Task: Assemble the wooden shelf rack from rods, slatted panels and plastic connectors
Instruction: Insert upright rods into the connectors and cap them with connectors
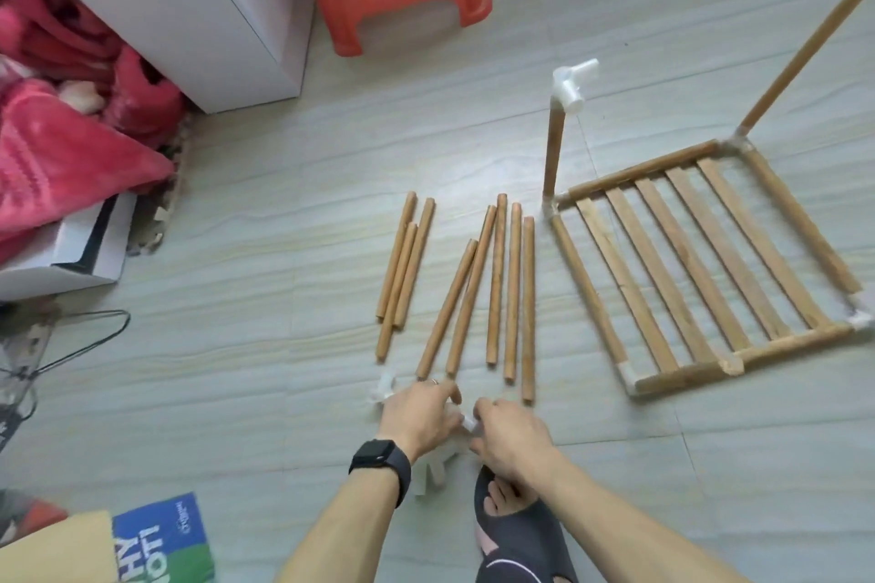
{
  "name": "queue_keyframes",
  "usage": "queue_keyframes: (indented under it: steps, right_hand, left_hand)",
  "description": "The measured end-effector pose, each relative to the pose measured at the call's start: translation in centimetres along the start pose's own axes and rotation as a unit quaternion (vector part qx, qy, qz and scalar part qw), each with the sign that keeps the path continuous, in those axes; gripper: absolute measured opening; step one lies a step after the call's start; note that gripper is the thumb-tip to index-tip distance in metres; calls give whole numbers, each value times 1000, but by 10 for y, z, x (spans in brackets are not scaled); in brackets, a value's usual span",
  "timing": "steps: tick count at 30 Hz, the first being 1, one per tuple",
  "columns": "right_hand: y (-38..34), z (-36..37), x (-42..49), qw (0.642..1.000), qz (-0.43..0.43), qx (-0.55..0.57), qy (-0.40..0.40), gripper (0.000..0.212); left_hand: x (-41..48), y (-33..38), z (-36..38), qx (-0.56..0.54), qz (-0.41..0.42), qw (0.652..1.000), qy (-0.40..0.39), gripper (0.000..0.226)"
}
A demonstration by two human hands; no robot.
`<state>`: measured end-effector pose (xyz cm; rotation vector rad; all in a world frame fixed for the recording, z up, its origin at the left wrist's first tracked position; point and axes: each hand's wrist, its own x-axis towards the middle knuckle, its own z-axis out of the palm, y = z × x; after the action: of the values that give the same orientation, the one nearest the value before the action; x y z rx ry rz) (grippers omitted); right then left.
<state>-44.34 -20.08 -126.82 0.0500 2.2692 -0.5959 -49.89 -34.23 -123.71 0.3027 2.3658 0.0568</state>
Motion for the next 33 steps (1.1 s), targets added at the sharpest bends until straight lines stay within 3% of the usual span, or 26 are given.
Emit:
queue_keyframes:
  steps: [4,7,11,15,17,20,22,27,30,33]
  right_hand:
    - [3,5,5,993,5,108,45,35]
    - [1,-19,-11,964,-27,231,128,37]
    - [-15,-81,-47,872,-54,421,244,37]
    - [-31,-154,-95,731,-97,632,240,30]
    - [-30,-188,-126,697,-129,658,255,23]
    - [-14,-224,-171,701,-178,621,300,15]
    - [6,-238,-198,705,-184,608,315,16]
    - [57,-255,-244,738,-160,600,264,15]
    - [87,-264,-266,766,-123,582,246,13]
    - [106,-261,-280,770,-78,587,238,21]
  left_hand:
    - [9,-6,-1,-133,-17,991,26,26]
    - [10,-10,-28,-296,-27,954,44,21]
    - [-12,5,-94,-489,12,870,60,24]
    - [-48,47,-166,-530,94,834,125,32]
    - [-71,72,-197,-534,143,821,144,33]
    - [-104,109,-230,-516,219,819,124,39]
    - [-122,132,-243,-469,259,837,114,41]
    - [-139,187,-239,-349,300,882,97,36]
    - [-138,213,-225,-330,312,887,83,32]
    - [-135,229,-208,-331,326,883,61,24]
